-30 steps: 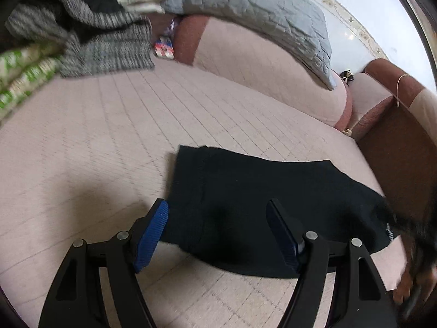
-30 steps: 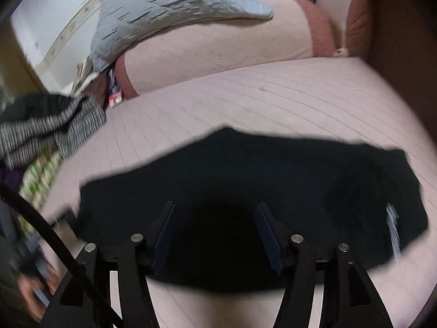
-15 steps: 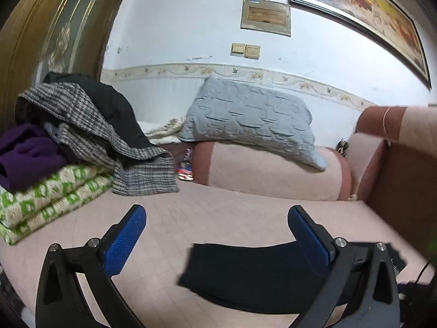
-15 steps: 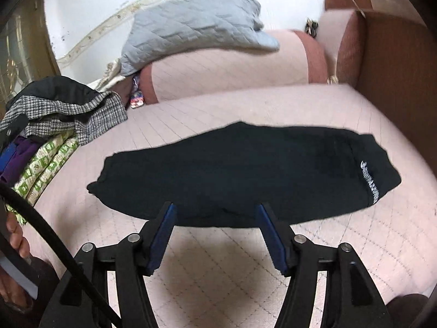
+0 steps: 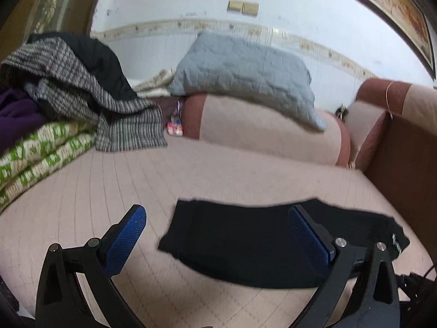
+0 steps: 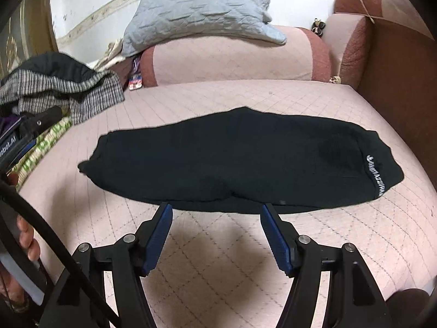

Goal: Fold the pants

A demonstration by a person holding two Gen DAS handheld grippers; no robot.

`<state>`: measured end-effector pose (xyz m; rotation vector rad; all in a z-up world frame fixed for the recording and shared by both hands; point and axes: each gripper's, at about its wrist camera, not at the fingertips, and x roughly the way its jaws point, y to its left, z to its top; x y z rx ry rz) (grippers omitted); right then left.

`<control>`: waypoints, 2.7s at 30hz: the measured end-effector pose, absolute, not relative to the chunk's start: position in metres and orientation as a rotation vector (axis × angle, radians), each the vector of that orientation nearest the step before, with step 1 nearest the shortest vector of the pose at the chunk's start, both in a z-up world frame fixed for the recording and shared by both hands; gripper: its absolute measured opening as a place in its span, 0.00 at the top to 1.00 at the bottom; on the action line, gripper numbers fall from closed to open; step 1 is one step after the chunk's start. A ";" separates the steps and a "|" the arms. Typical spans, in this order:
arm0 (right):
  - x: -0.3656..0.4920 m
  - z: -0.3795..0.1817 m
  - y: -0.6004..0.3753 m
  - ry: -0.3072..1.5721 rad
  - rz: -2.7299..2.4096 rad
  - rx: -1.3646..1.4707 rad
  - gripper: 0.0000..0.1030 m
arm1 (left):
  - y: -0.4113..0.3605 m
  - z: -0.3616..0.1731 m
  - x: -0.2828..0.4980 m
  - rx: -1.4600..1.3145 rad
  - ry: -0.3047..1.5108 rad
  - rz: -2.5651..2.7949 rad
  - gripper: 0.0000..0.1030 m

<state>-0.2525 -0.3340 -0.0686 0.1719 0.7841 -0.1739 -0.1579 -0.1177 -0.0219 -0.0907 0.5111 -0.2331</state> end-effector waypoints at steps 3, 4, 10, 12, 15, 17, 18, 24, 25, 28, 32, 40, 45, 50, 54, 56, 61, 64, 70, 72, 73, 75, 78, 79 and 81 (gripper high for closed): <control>-0.245 -0.077 -0.330 0.810 -0.170 0.171 0.30 | -0.118 -0.030 -0.151 -0.088 0.551 -0.224 0.00; -0.244 -0.080 -0.329 0.818 -0.168 0.172 0.30 | -0.119 -0.032 -0.150 -0.082 0.560 -0.223 0.00; -0.241 -0.087 -0.329 0.834 -0.172 0.156 0.29 | -0.132 -0.047 -0.144 -0.026 0.646 -0.237 0.00; -0.240 -0.088 -0.332 0.833 -0.176 0.165 0.29 | -0.134 -0.051 -0.143 -0.025 0.669 -0.247 0.00; -0.240 -0.089 -0.338 0.832 -0.188 0.180 0.28 | -0.136 -0.054 -0.143 -0.017 0.678 -0.252 0.00; -0.240 -0.091 -0.342 0.835 -0.195 0.188 0.28 | -0.138 -0.056 -0.144 -0.011 0.681 -0.255 0.00; -0.239 -0.091 -0.343 0.836 -0.199 0.192 0.28 | -0.139 -0.056 -0.144 -0.008 0.683 -0.256 0.00; -0.240 -0.096 -0.349 0.843 -0.213 0.210 0.28 | -0.143 -0.062 -0.142 0.001 0.712 -0.269 0.00; -0.240 -0.097 -0.349 0.843 -0.215 0.211 0.27 | -0.143 -0.063 -0.142 0.000 0.720 -0.273 0.00; -0.239 -0.099 -0.351 0.846 -0.220 0.216 0.27 | -0.144 -0.066 -0.141 0.001 0.732 -0.280 0.00; -0.239 -0.100 -0.352 0.846 -0.225 0.216 0.27 | -0.145 -0.067 -0.140 0.005 0.737 -0.284 0.00; -0.240 -0.100 -0.354 0.837 -0.241 0.217 0.27 | -0.145 -0.070 -0.139 -0.002 0.751 -0.291 0.00; -0.241 -0.099 -0.354 0.837 -0.247 0.217 0.26 | -0.144 -0.071 -0.139 0.002 0.758 -0.290 0.00; -0.242 -0.100 -0.354 0.838 -0.246 0.217 0.26 | -0.142 -0.074 -0.137 -0.004 0.774 -0.292 0.00; -0.242 -0.100 -0.354 0.836 -0.248 0.219 0.26 | -0.141 -0.079 -0.134 -0.008 0.791 -0.289 0.00; -0.243 -0.100 -0.354 0.833 -0.249 0.221 0.26 | -0.141 -0.082 -0.132 -0.012 0.810 -0.288 0.00; -0.240 -0.093 -0.354 0.826 -0.236 0.210 0.26 | -0.138 -0.096 -0.128 -0.018 0.871 -0.269 0.00; -0.232 -0.083 -0.351 0.817 -0.213 0.189 0.26 | -0.132 -0.110 -0.122 -0.048 0.953 -0.273 0.00; -0.207 -0.057 -0.344 0.802 -0.164 0.170 0.26 | -0.136 -0.122 -0.131 0.056 0.973 -0.299 0.00; -0.200 -0.051 -0.339 0.801 -0.150 0.168 0.26 | -0.144 -0.127 -0.137 0.144 0.973 -0.295 0.00; -0.197 -0.048 -0.335 0.801 -0.142 0.164 0.26 | -0.146 -0.127 -0.141 0.160 0.964 -0.292 0.00; -0.191 -0.044 -0.328 0.803 -0.122 0.155 0.26 | -0.144 -0.127 -0.141 0.143 0.978 -0.283 0.00; -0.178 -0.035 -0.316 0.814 -0.064 0.149 0.26 | -0.145 -0.123 -0.140 0.157 0.999 -0.293 0.00; -0.172 -0.031 -0.313 0.823 -0.029 0.158 0.26 | -0.141 -0.120 -0.140 0.126 1.000 -0.304 0.01; -0.160 -0.024 -0.311 0.844 0.042 0.187 0.26 | -0.124 -0.108 -0.137 0.007 0.982 -0.321 0.13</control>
